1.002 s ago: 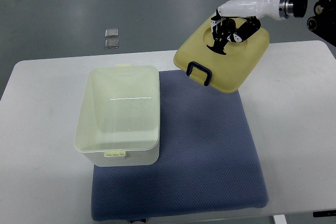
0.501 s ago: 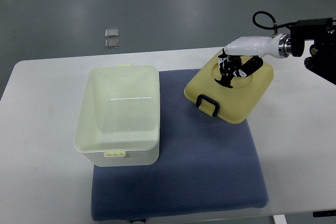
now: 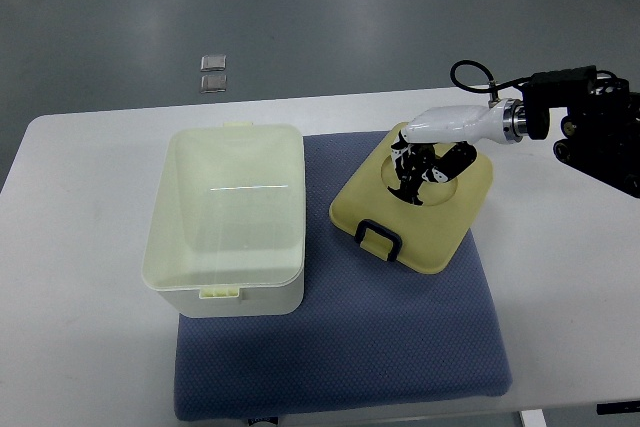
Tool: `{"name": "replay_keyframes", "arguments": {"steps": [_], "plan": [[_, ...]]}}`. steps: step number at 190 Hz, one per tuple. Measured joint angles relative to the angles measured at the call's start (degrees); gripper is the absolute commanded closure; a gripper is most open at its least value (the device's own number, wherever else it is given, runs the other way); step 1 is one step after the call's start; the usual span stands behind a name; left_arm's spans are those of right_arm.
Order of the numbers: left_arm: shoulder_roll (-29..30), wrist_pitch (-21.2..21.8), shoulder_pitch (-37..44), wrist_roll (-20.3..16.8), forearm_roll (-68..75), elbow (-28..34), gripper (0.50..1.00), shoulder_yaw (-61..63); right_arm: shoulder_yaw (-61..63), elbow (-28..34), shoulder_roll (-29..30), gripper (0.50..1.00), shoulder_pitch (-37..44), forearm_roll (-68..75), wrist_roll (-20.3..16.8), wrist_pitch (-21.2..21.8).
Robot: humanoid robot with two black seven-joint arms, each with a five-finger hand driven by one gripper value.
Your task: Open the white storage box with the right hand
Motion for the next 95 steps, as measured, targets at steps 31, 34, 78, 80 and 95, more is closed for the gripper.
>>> {"name": "replay_keyframes", "arguments": {"steps": [31,34,78,80,95], "plan": [[0.0,0.0,-0.01,0.0,0.0,0.0,0.5,0.0,-0.06,1.2,1.49,1.0,-1.0,-0.41,0.0,-0.06],[0.0,0.0,0.0,0.0,0.0,0.0,0.5,0.0,-0.06,1.28,1.68,1.0,-1.03,-0.51,0.0,-0.07],[0.0,0.0,0.0,0.0,0.0,0.0,0.5,0.0,-0.06,2.51,2.49,1.0,-1.26,-1.04,0.0,-0.05],[0.0,0.0,0.0,0.0,0.0,0.0,0.5,0.0,-0.06,2.54,2.49,1.0,-1.29,-1.04,0.0,-0.04],[0.0,0.0,0.0,0.0,0.0,0.0,0.5,0.0,-0.06,2.65,2.49,0.981,-1.53,-1.03,0.0,-0.01]]}}
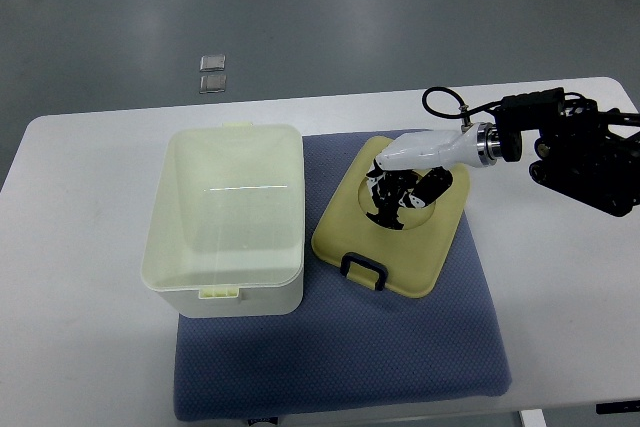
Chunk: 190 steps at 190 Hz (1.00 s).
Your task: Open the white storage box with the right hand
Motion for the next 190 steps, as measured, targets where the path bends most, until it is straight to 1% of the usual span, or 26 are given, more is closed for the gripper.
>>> {"name": "replay_keyframes", "arguments": {"steps": [1,4,5,6,7,8,9,10,11,12,13,14,15,16,17,18,19,21,22,23,24,48,69,107,138,190], "plan": [[0.0,0.0,0.0,0.0,0.0,0.0,0.5,0.0,0.0,0.0,0.0,0.961,-0.01,0.01,0.0,0.0],[0.0,0.0,0.0,0.0,0.0,0.0,0.5,0.0,0.0,0.01,0.0,0.944,-0.04,0.03,0.0,0.02],[0.0,0.0,0.01,0.0,0.0,0.0,0.5,0.0,0.0,0.01,0.0,0.92,-0.05,0.04,0.0,0.03],[0.0,0.0,0.01,0.0,0.0,0.0,0.5,0.0,0.0,0.02,0.0,0.92,-0.06,0.05,0.0,0.04],[0.0,0.0,0.01,0.0,0.0,0.0,0.5,0.0,0.0,0.02,0.0,0.898,-0.07,0.06,0.0,0.05],[0.0,0.0,0.01,0.0,0.0,0.0,0.5,0.0,0.0,0.02,0.0,0.897,-0.07,0.07,0.0,0.06],[0.0,0.0,0.01,0.0,0.0,0.0,0.5,0.0,0.0,0.02,0.0,0.871,-0.08,0.09,0.0,0.1],[0.0,0.0,0.01,0.0,0.0,0.0,0.5,0.0,0.0,0.02,0.0,0.871,-0.08,0.1,0.0,0.12],[0.0,0.0,0.01,0.0,0.0,0.0,0.5,0.0,0.0,0.02,0.0,0.836,-0.08,0.11,0.0,0.14],[0.0,0.0,0.01,0.0,0.0,0.0,0.5,0.0,0.0,0.03,0.0,0.836,-0.09,0.12,0.0,0.16],[0.0,0.0,0.02,0.0,0.0,0.0,0.5,0.0,0.0,0.03,0.0,0.792,-0.09,0.13,0.0,0.18],[0.0,0.0,0.02,0.0,0.0,0.0,0.5,0.0,0.0,0.03,0.0,0.791,-0.09,0.15,0.0,0.2],[0.0,0.0,0.02,0.0,0.0,0.0,0.5,0.0,0.0,0.03,0.0,0.738,-0.09,0.16,0.0,0.22],[0.0,0.0,0.02,0.0,0.0,0.0,0.5,0.0,0.0,0.03,0.0,0.738,-0.09,0.17,0.0,0.24],[0.0,0.0,0.02,0.0,0.0,0.0,0.5,0.0,0.01,0.03,0.0,0.691,-0.09,0.19,0.0,0.27],[0.0,0.0,0.02,0.0,0.0,0.0,0.5,0.0,0.01,0.03,0.0,0.691,-0.09,0.21,0.0,0.29],[0.0,0.0,0.02,0.0,0.0,0.0,0.5,0.0,0.01,0.03,0.0,0.648,-0.09,0.23,0.0,0.31],[0.0,0.0,0.01,0.0,0.0,0.0,0.5,0.0,0.02,0.03,0.0,0.648,-0.09,0.27,0.0,0.37],[0.0,0.0,0.01,0.0,0.0,0.0,0.5,0.0,0.02,0.03,0.0,0.624,-0.09,0.29,0.0,0.39],[0.0,0.0,0.01,0.0,0.0,0.0,0.5,0.0,0.02,0.03,-0.01,0.624,-0.09,0.31,0.0,0.42],[0.0,0.0,0.01,0.0,0.0,0.0,0.5,0.0,0.03,0.03,-0.01,0.611,-0.09,0.34,0.0,0.45],[0.0,0.0,0.0,0.0,0.0,0.0,0.5,0.0,0.35,-0.03,-0.33,0.591,-0.13,0.83,0.0,0.88],[0.0,0.0,0.01,0.0,0.0,0.0,0.5,0.0,0.79,-0.06,-0.62,0.585,-0.15,2.37,0.0,2.24],[0.0,0.0,0.0,0.0,0.0,0.0,0.5,0.0,1.26,-0.14,-1.08,0.581,0.05,10.98,0.0,4.54],[0.0,0.0,0.0,0.0,0.0,0.0,0.5,0.0,4.21,-0.96,-0.62,0.579,-0.67,25.81,0.0,5.01],[0.0,0.0,-0.01,0.0,0.0,0.0,0.5,0.0,10.88,-3.72,1.87,0.579,-6.65,57.01,0.0,4.51]]}}
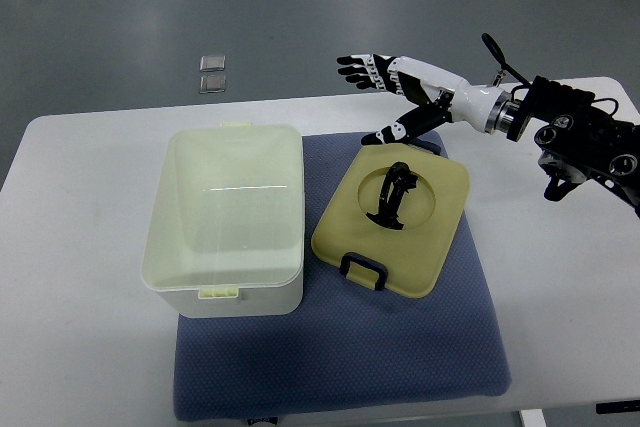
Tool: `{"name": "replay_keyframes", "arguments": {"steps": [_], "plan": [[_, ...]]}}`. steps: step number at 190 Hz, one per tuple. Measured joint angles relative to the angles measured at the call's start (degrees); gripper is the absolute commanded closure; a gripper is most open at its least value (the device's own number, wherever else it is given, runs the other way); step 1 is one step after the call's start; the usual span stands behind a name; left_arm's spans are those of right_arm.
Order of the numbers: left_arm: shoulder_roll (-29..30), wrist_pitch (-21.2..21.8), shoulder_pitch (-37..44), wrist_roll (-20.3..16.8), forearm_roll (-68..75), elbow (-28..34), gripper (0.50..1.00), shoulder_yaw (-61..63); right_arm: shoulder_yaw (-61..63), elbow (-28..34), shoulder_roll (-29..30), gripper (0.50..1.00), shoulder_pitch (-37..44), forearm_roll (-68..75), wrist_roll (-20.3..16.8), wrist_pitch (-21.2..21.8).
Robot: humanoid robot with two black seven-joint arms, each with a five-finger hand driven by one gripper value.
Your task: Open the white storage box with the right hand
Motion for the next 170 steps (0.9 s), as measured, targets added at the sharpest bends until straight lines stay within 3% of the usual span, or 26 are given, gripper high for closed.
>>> {"name": "replay_keyframes", "arguments": {"steps": [34,72,103,170], "plan": [[0.0,0.0,0.01,0.0,0.0,0.0,0.5,0.0,4.06,-6.1,3.83,0.579,-4.14,19.36,0.0,-1.52],[0.0,0.0,0.02,0.0,0.0,0.0,0.5,0.0,4.44,-7.37,5.2,0.579,-7.42,29.93,-0.06,-3.79],[0.0,0.0,0.0,0.0,0.0,0.0,0.5,0.0,4.58,-7.42,5.33,0.576,-8.34,39.21,-4.23,-8.99],[0.0,0.0,0.01,0.0,0.0,0.0,0.5,0.0,4.84,-7.83,7.77,0.57,-10.33,41.36,-4.77,-10.85]]}}
